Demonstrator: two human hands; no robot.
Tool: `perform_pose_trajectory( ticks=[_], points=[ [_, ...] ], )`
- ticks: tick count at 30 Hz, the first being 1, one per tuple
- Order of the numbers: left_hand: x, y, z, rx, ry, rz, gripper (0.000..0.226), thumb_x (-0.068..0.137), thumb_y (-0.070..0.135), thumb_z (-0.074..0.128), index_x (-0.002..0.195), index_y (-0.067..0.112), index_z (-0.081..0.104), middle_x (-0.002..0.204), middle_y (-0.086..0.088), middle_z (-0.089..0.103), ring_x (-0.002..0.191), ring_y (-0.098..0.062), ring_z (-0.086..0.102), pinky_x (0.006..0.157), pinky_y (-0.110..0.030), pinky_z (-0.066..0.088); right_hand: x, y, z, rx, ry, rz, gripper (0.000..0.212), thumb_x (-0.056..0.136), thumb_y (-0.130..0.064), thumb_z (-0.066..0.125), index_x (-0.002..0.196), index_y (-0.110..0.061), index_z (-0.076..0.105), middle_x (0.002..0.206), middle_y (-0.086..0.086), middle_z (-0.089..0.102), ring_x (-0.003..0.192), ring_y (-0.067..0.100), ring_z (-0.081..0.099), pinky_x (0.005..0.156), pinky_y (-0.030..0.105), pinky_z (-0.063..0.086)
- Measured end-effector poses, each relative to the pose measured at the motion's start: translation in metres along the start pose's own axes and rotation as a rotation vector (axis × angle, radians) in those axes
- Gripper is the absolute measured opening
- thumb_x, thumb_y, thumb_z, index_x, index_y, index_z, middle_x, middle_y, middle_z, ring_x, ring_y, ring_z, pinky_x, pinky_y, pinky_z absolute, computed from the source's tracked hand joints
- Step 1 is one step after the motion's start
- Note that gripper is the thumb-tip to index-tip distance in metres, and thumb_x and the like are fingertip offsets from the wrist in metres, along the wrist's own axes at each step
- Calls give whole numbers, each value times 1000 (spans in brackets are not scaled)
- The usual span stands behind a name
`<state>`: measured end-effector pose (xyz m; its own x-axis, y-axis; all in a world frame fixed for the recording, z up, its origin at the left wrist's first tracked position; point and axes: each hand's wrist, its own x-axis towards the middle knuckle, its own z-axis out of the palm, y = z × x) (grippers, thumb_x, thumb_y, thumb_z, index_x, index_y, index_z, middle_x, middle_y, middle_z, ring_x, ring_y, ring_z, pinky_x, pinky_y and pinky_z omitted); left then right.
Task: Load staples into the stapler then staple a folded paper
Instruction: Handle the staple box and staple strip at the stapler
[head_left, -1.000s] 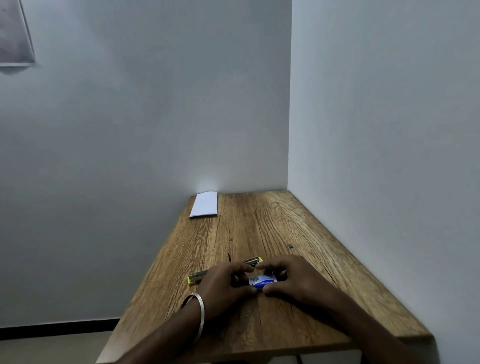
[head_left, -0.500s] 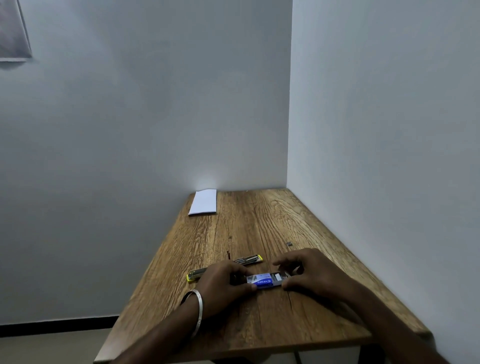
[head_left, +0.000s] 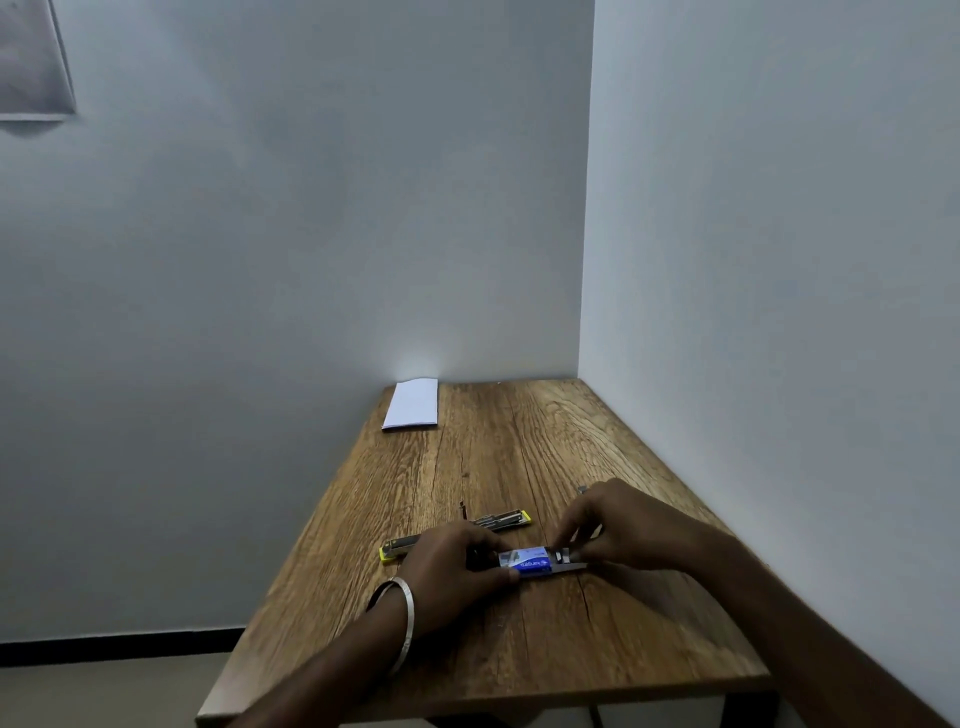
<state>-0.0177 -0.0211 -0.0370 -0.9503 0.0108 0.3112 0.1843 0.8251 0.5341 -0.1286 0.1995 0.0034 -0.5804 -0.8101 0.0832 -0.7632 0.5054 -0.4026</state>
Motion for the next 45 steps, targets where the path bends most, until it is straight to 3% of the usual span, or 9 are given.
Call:
perform_pose_trajectory(
  ticks=[7, 18, 29, 33, 38, 42, 45],
  points=[
    [1, 0, 0, -2, -11, -14, 34, 81, 42, 71, 112, 31, 68, 109, 10, 66, 96, -2, 59, 87, -28, 53, 8, -2, -1, -79, -49, -41, 24, 86, -9, 75, 108, -18, 76, 106, -8, 73, 85, -5, 63, 73, 7, 49],
    [-1, -1, 1, -12, 14, -17, 33, 80, 43, 72, 111, 31, 69, 108, 12, 65, 95, 0, 59, 86, -26, 53, 13, -3, -3, -78, -94, -75, 21, 86, -4, 74, 103, -17, 76, 90, -20, 64, 80, -10, 62, 69, 5, 50],
    [-2, 0, 1, -12, 16, -9, 32, 80, 43, 72, 110, 31, 69, 106, 12, 66, 93, 0, 60, 86, -27, 54, 9, 3, 0, -27, 12, -107, 13, 84, -11, 77, 96, -18, 75, 92, -15, 68, 90, -2, 64, 83, 19, 56],
    [-2, 0, 1, -21, 13, -7, 32, 80, 42, 72, 110, 30, 69, 108, 11, 66, 95, -1, 60, 87, -28, 54, 8, 6, 4, -37, 21, -111, 17, 85, -13, 77, 99, -24, 76, 93, -22, 64, 92, -10, 59, 76, 8, 49],
    [-2, -1, 1, -17, 18, -1, 32, 80, 42, 72, 110, 30, 69, 107, 11, 65, 94, 0, 60, 86, -27, 53, 12, 4, -1, -33, -82, -76, 27, 86, -9, 75, 108, -24, 75, 92, -25, 63, 87, -15, 60, 74, 6, 51],
    [-1, -2, 1, -13, 18, 2, 31, 80, 43, 72, 109, 32, 69, 107, 12, 66, 93, 0, 59, 86, -27, 53, 13, 3, 0, -39, -25, -87, 22, 82, -8, 78, 96, -23, 71, 86, -21, 62, 81, -14, 61, 70, 6, 50],
    [-1, -2, 2, -4, 19, 7, 31, 80, 44, 71, 110, 33, 69, 107, 13, 66, 92, 1, 58, 85, -24, 53, 13, 4, 1, -71, -39, -80, 20, 83, -10, 78, 99, -21, 75, 82, -23, 61, 77, -15, 60, 68, 7, 49]
  ],
)
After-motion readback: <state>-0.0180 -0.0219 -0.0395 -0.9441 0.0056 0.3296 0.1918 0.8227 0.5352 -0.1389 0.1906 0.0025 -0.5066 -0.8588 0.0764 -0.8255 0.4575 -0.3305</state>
